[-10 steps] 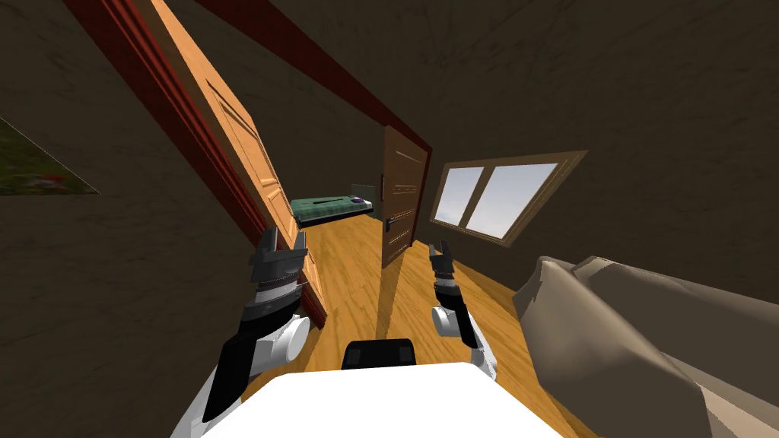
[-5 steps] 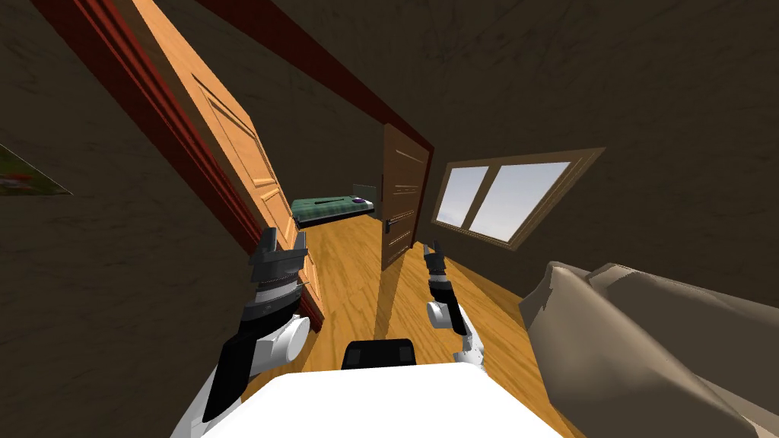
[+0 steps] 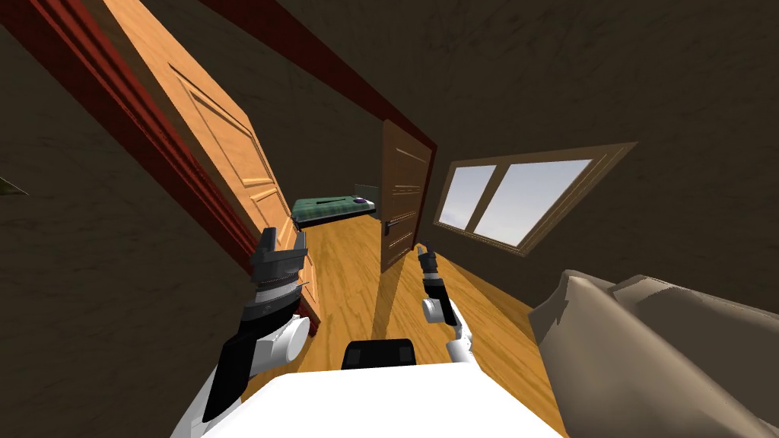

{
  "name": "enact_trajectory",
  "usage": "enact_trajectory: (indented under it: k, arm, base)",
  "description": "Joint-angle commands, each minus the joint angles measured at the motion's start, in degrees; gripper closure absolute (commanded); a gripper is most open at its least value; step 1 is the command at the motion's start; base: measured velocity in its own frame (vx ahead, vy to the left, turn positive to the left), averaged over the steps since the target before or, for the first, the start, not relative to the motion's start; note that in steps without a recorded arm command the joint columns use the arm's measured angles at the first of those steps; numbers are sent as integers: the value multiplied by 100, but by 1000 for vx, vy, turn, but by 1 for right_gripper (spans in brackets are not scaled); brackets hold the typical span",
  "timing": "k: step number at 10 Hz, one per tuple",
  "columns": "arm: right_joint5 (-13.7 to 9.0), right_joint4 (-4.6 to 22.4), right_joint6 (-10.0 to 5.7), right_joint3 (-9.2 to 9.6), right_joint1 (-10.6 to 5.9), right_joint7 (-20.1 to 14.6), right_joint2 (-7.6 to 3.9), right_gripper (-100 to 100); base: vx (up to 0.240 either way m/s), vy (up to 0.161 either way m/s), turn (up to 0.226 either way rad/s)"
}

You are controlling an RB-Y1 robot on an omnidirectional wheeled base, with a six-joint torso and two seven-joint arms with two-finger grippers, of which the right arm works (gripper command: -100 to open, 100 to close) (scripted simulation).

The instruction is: Push the door open

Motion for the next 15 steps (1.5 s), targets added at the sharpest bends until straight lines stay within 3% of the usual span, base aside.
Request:
enact_trajectory:
  k: [1, 15]
  arm:
    - [11, 214, 63, 47, -167, -27, -4, -100]
    - [110, 2564, 135, 467, -1663, -274, 32, -100]
  base:
    - [79, -79, 66]
    - [83, -91, 62]
